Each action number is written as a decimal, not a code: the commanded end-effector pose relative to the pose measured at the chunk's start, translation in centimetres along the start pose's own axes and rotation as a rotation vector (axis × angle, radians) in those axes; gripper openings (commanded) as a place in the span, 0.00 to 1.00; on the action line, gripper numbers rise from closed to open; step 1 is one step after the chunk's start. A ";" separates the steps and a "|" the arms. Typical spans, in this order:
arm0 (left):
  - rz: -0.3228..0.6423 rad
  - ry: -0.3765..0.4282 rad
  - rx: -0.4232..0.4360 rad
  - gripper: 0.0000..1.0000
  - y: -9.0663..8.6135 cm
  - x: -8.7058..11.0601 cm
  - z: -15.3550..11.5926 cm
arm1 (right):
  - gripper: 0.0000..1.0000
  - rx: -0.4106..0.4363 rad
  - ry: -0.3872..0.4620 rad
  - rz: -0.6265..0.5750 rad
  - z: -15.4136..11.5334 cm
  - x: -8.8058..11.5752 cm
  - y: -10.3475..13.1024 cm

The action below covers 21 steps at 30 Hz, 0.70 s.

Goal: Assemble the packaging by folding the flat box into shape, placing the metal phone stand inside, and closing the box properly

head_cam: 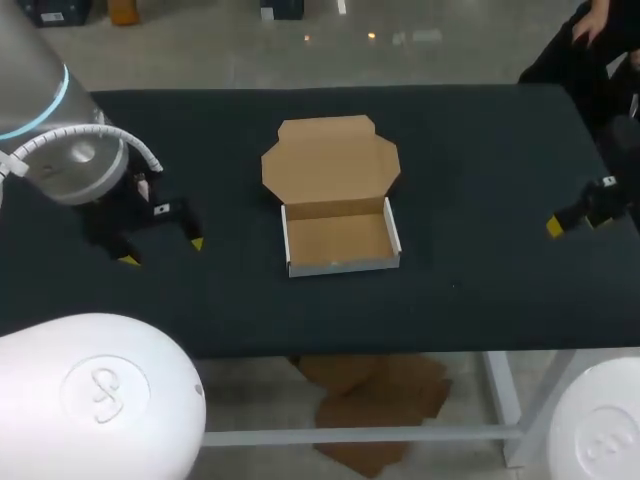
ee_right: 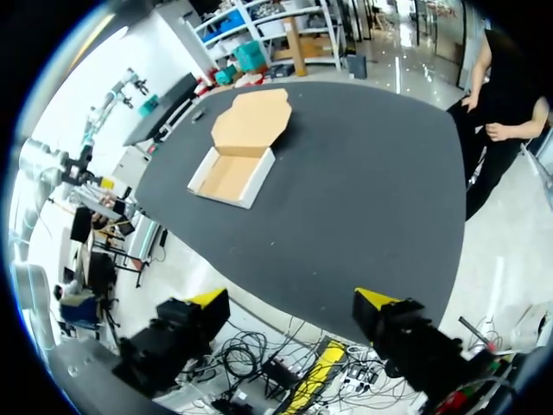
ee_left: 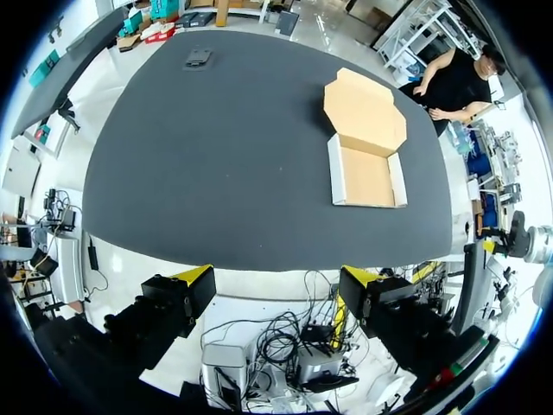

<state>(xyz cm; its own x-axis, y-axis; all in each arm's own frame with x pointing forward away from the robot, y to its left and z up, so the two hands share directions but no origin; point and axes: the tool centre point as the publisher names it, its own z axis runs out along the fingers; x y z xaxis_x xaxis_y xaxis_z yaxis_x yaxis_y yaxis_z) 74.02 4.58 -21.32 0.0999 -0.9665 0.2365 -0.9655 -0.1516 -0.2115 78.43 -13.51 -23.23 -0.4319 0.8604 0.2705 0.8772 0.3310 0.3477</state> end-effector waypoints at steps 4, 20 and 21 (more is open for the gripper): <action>0.023 0.033 0.003 1.00 0.1 -0.2 0.0 | 1.00 0.001 -0.006 0.008 -0.2 0.5 -0.2; 0.013 0.051 0.007 1.00 0.0 -0.6 -0.1 | 1.00 -0.008 -0.003 0.022 -0.3 0.7 -0.2; 0.013 0.051 0.007 1.00 0.0 -0.6 -0.1 | 1.00 -0.008 -0.003 0.022 -0.3 0.7 -0.2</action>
<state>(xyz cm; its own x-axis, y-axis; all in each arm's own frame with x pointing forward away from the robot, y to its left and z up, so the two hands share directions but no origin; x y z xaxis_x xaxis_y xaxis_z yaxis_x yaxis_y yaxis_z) 74.10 5.18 -21.46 0.0732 -0.9550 0.2875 -0.9652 -0.1403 -0.2205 77.96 -13.13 -23.04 -0.4111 0.8692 0.2747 0.8848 0.3079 0.3498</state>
